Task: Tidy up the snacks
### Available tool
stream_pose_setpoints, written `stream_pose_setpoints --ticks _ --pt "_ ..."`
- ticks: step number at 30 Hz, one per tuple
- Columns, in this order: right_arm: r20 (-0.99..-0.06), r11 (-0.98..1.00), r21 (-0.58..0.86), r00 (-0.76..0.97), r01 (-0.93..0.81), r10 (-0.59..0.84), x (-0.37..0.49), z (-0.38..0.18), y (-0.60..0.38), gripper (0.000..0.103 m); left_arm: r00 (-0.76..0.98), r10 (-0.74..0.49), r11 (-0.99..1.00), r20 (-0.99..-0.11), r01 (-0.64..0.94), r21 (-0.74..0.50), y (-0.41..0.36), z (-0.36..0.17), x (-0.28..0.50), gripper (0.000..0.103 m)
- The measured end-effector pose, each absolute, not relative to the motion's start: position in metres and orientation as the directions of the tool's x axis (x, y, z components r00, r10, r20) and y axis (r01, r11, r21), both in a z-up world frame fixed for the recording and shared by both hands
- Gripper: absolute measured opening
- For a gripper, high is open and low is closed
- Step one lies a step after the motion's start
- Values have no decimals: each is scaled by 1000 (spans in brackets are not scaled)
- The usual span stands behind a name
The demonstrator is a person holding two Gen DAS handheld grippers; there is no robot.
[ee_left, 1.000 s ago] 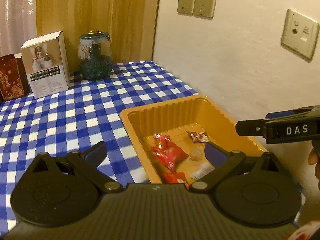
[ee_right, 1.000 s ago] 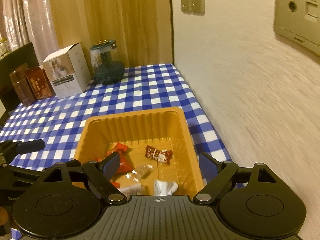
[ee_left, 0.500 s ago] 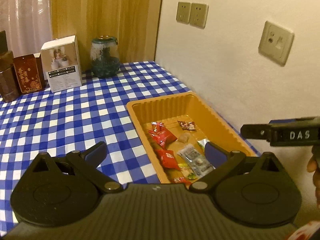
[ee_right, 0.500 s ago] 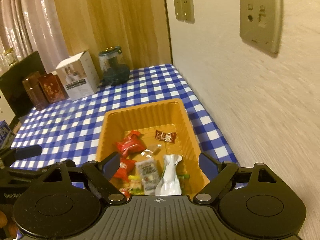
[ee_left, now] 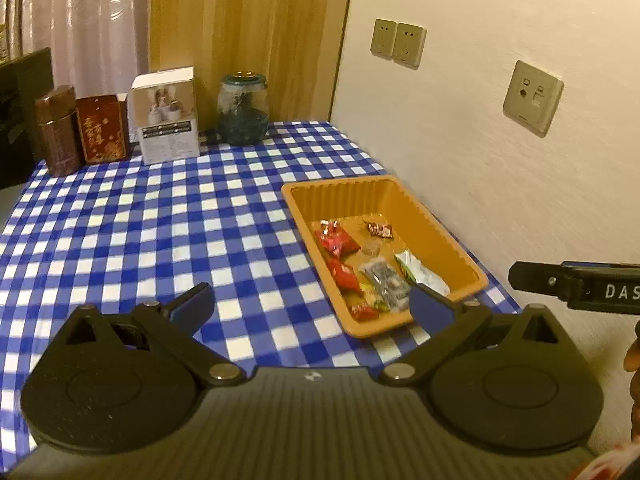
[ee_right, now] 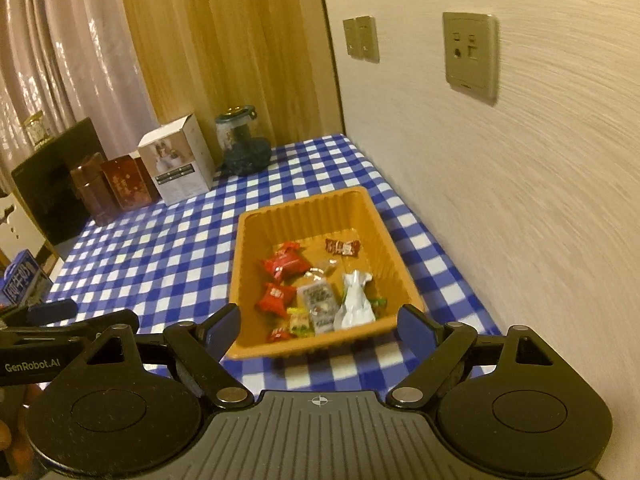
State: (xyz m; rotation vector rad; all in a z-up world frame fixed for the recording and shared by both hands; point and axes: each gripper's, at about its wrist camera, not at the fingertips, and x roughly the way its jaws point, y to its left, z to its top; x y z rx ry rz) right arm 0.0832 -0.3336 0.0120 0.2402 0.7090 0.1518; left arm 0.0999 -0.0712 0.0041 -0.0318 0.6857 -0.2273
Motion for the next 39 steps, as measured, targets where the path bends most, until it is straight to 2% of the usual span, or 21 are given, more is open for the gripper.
stream_pose_setpoints --ticks 10,20,39 --pt "-620 969 237 758 -64 201 30 21 -311 85 760 -160 986 -631 148 -72 -61 8 48 103" --pt "-607 976 195 770 -96 197 -4 28 -292 85 753 -166 986 -636 133 -100 -49 13 15 103" --pt "-597 977 171 776 -124 203 -25 32 -283 85 754 -140 990 -642 123 -71 -41 14 -2 103"
